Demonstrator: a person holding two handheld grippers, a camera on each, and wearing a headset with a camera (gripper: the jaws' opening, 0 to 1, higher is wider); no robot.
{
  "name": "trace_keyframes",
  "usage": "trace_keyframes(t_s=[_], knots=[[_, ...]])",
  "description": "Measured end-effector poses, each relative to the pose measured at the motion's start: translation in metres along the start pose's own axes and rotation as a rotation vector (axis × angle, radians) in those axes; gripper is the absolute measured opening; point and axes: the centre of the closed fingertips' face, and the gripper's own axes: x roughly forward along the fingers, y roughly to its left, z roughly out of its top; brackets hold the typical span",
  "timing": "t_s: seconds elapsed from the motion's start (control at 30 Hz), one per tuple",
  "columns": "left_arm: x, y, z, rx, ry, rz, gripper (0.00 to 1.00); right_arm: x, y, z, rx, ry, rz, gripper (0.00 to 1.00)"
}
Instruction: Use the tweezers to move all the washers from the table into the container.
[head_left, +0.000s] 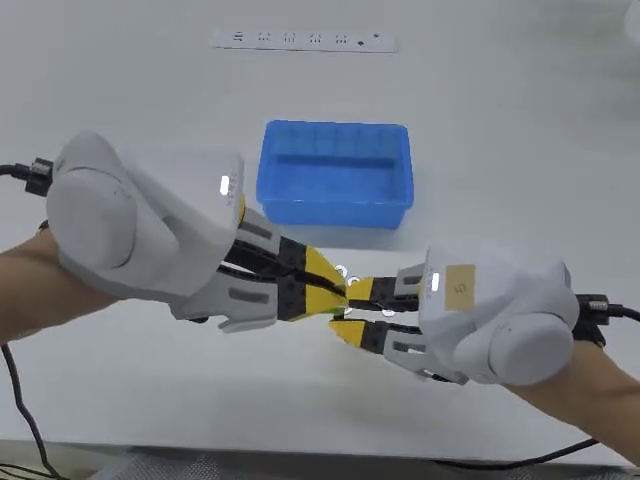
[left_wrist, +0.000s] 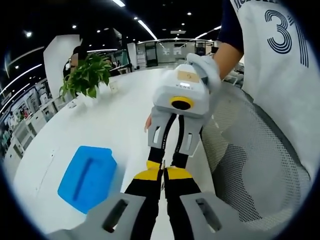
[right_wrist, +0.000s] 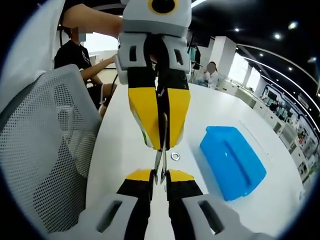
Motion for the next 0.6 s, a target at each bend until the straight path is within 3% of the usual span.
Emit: trace_keyframes(t_s=[0.33, 0.6], knots=[[0.008, 0.012, -0.001, 0.001, -0.008, -0.004, 0.06, 0.0, -0.014, -0.009, 0.021, 0.022, -0.023, 0.14], [0.012, 0.015, -0.004, -0.027, -0.013, -0.012, 0.06, 0.003, -0.016, -0.015, 0.047, 0.033, -0.015, 0.14]])
